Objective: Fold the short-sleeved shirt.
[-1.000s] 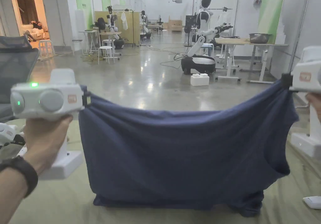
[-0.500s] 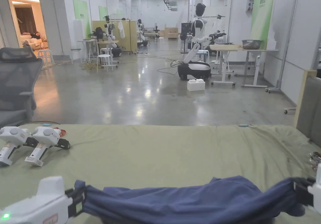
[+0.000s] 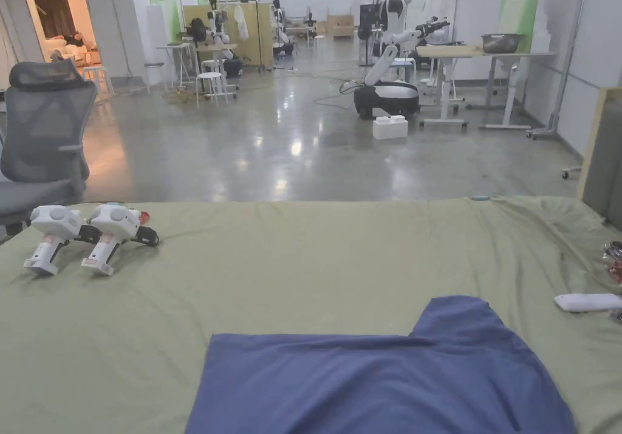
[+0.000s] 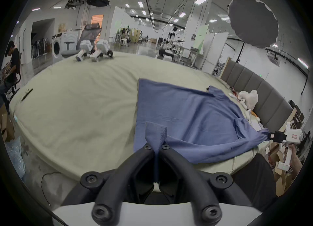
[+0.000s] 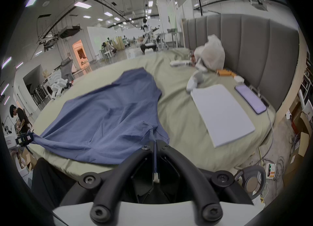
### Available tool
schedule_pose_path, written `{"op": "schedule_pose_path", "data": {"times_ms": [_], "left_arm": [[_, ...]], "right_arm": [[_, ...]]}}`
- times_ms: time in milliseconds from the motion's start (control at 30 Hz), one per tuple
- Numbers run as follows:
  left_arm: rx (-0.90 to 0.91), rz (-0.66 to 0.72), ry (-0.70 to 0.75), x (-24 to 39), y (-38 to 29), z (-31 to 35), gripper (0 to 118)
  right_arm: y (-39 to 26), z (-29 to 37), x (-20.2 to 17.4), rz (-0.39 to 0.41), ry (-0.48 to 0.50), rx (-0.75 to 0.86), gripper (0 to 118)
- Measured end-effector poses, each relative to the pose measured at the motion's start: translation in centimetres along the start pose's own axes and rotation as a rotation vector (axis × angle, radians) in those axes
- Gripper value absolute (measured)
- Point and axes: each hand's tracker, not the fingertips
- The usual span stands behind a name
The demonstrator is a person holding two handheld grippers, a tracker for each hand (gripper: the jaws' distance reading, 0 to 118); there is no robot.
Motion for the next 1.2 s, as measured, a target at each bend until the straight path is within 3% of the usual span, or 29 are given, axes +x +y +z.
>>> {"op": "schedule_pose_path", "data": {"times_ms": [133, 167, 233, 267, 300, 333, 367, 533, 733, 967, 1033, 1100, 1200], "left_arm": [[-0.054, -0.021, 0.01, -0.5, -1.6, -1.2, 2], [-0.066, -0.022, 0.011, -0.7, -1.8, -1.3, 12], [-0.098, 0.008, 0.044, -1.3, -2.2, -1.5, 48], [-0.099, 0.013, 0.061, -1.6, -2.3, -1.5, 68], [-0.093, 0.015, 0.088, -2.0, -2.5, -1.3, 81], [-0.084, 0.007, 0.13, -2.3, -2.6, -1.0, 82], [-0.056, -0.013, 0.185, -2.3, -2.6, -0.5, 82], [0.208, -0.091, 0.334, -0.7, 0.3, 4.9, 82], [0.544, -0.242, 0.326, 7.0, 3.9, 13.7, 95], [0.633, -0.326, 0.258, 13.1, 6.5, 17.8, 89], [0.651, -0.323, 0.239, 14.1, 6.7, 18.2, 68], [0.653, -0.317, 0.194, 14.5, 6.9, 18.3, 36], [0.654, -0.317, 0.191, 15.2, 6.8, 18.3, 9]], "right_arm": [[-1.4, -1.4, -0.6, 0.038, -0.022, -0.045, 0], [-1.6, -1.6, -0.5, 0.038, -0.022, -0.051, 0], [-2.0, -2.1, 0.2, 0.011, -0.002, -0.093, 3], [-2.1, -2.2, 0.4, 0.005, 0.001, -0.1, 15], [-2.2, -2.3, 0.6, 0.004, -0.008, -0.101, 49], [-2.3, -2.3, 0.8, 0.002, -0.023, -0.106, 69], [-2.2, -2.0, 1.1, 0.004, -0.04, -0.116, 76], [-0.8, 2.0, 0.7, 0.039, -0.152, 0.033, 75], [2.0, 9.3, -4.2, 0.039, -0.025, 0.336, 75], [5.1, 13.5, -10.2, 0.151, 0.082, 0.561, 71], [5.5, 13.9, -11.1, 0.167, 0.088, 0.593, 51], [6.0, 14.1, -11.7, 0.188, 0.091, 0.597, 31], [6.3, 14.1, -12.3, 0.209, 0.089, 0.608, 8]]}}
